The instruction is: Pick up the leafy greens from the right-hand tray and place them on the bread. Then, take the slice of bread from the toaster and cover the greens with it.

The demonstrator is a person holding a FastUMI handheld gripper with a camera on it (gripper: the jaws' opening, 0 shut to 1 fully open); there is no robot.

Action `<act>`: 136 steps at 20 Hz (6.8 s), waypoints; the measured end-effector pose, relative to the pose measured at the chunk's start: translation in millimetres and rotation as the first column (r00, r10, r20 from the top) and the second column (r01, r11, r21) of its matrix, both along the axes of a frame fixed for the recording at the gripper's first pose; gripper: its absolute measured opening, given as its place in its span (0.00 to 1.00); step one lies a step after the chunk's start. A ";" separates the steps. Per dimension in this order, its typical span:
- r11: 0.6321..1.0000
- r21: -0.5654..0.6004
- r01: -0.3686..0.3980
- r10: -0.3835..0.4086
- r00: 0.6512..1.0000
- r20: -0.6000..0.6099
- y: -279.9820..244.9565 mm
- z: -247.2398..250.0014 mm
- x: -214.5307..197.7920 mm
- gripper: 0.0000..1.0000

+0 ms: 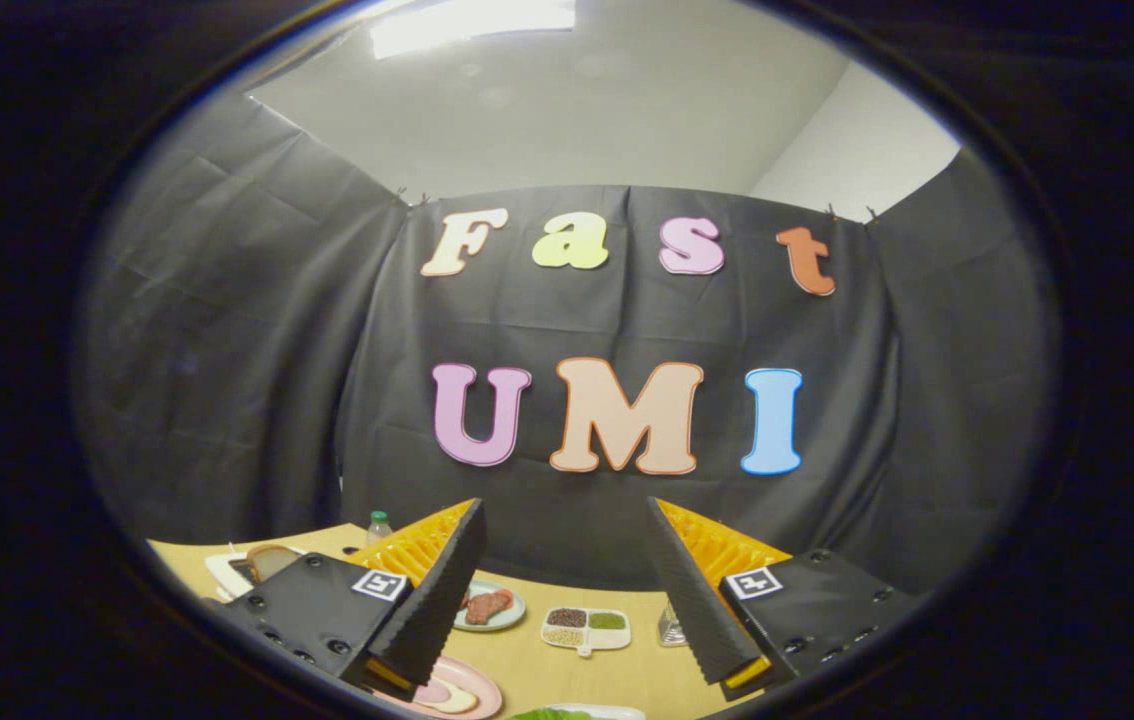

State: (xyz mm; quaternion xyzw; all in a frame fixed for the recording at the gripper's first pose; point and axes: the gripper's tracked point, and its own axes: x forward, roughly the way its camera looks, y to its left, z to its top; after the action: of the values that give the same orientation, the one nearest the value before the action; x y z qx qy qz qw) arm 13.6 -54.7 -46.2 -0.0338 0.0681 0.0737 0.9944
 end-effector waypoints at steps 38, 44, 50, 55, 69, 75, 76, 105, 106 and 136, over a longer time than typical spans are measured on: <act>0.743 0.023 -0.668 0.362 0.373 -0.854 -46.6 -340.7 -112.5 0.99; 0.752 0.057 -0.657 0.318 0.286 -0.904 -56.1 -374.0 -126.8 0.98; 0.761 0.062 -0.645 0.276 0.236 -0.932 -64.5 -393.4 -135.7 0.98; 0.774 0.082 -0.628 0.273 0.212 -0.938 -65.2 -395.7 -141.8 0.98; 0.788 0.045 -0.615 0.273 0.283 -0.919 -58.1 -398.1 -143.9 0.17; 0.795 0.007 -0.606 0.264 0.336 -0.904 -60.6 -385.2 -142.0 0.03; 0.804 0.011 -0.595 0.266 0.343 -0.901 -58.6 -381.0 -140.6 0.03; 0.760 0.037 -0.649 0.418 0.445 -0.792 135.0 -286.8 -102.7 0.03; 0.756 0.051 -0.653 0.424 0.428 -0.798 141.4 -291.8 -105.1 0.03; 0.843 -0.008 -0.538 0.306 0.492 -0.815 178.9 -291.2 -86.4 1.00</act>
State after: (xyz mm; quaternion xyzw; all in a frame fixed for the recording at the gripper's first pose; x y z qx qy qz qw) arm -72.9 124.2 -337.4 -0.1447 0.4964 0.3146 0.7960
